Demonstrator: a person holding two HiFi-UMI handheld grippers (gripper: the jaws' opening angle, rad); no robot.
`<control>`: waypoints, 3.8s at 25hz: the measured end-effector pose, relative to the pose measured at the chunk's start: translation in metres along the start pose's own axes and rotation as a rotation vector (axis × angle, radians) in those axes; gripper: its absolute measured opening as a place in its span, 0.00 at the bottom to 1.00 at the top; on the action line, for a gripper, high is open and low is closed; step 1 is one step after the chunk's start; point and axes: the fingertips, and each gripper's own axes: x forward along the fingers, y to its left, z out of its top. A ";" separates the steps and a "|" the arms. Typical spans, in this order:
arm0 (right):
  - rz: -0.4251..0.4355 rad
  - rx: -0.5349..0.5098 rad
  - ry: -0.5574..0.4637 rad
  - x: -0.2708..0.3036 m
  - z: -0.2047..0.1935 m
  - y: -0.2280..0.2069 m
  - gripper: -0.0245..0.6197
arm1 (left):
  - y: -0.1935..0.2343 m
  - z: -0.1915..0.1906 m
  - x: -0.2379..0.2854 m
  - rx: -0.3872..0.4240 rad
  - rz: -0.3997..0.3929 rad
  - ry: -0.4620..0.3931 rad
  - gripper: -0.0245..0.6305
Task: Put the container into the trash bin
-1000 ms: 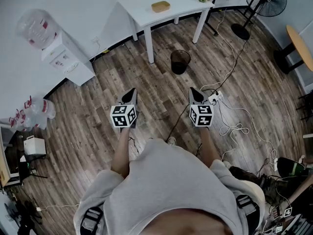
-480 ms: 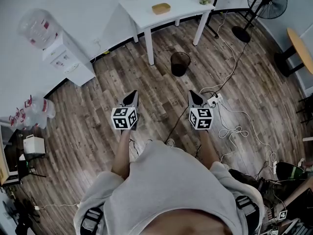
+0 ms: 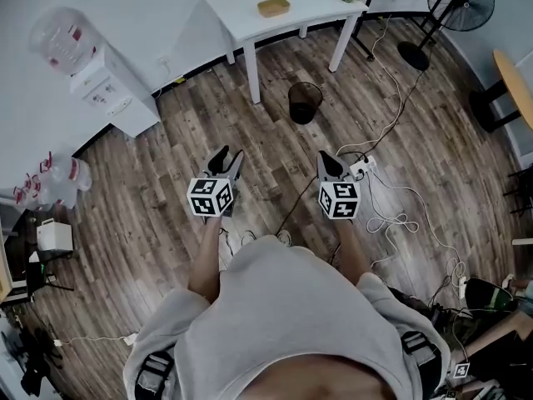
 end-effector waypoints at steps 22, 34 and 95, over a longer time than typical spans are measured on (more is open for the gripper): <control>0.028 -0.017 0.025 0.050 -0.005 -0.036 0.06 | 0.011 -0.003 0.060 0.001 0.024 0.006 0.30; -0.013 -0.016 0.031 0.138 0.027 -0.069 0.06 | 0.064 0.026 0.146 -0.009 -0.012 0.025 0.30; -0.011 0.025 0.160 0.504 0.118 -0.176 0.06 | 0.269 0.149 0.484 -0.020 -0.076 0.135 0.28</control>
